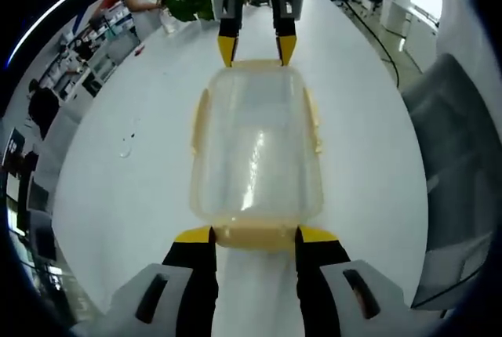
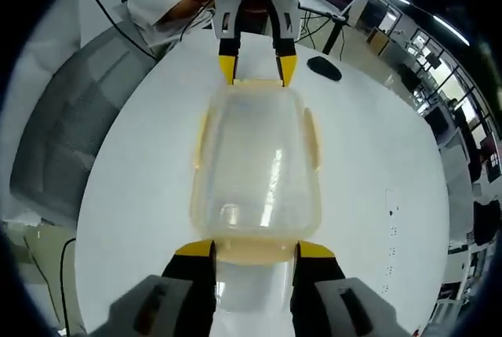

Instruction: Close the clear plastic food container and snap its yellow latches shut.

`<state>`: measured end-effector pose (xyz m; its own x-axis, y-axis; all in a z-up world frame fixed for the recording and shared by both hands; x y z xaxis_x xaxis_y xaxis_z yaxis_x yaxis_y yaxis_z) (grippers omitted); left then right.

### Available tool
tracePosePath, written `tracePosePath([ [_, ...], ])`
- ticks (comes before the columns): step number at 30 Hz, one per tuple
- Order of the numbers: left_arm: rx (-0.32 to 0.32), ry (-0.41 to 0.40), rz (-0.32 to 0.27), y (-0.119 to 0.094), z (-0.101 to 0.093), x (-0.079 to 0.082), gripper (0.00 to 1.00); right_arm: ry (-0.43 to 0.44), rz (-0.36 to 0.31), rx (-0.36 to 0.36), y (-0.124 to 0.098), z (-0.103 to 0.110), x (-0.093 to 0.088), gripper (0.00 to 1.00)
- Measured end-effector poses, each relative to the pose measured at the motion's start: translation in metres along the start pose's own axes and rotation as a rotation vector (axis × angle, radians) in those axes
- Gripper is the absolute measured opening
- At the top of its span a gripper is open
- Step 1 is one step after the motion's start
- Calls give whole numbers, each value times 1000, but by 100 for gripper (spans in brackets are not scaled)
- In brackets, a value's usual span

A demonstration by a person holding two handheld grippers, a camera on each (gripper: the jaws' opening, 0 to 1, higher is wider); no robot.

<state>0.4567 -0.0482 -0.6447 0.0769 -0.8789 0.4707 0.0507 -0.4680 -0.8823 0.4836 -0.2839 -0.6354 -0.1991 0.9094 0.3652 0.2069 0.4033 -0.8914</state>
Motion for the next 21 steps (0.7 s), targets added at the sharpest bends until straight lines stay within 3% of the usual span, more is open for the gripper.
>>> tracePosePath([
  [21, -2, -3, 2, 14, 0, 37, 37, 4, 7, 3, -16, 0, -36, 35],
])
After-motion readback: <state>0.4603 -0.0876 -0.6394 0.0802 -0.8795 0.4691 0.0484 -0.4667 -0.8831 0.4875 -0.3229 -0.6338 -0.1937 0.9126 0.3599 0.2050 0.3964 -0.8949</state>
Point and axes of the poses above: the point that each gripper's makers call its tool centre point, and the gripper's own axes: y roughly forward along the fingers, z roughly to its left, x roughly out of its top, the point moved 9 cm from there along -y, roughly backward along the fingers, and after that the axes turned 9 degrees about -x, right-handed, at the moved point
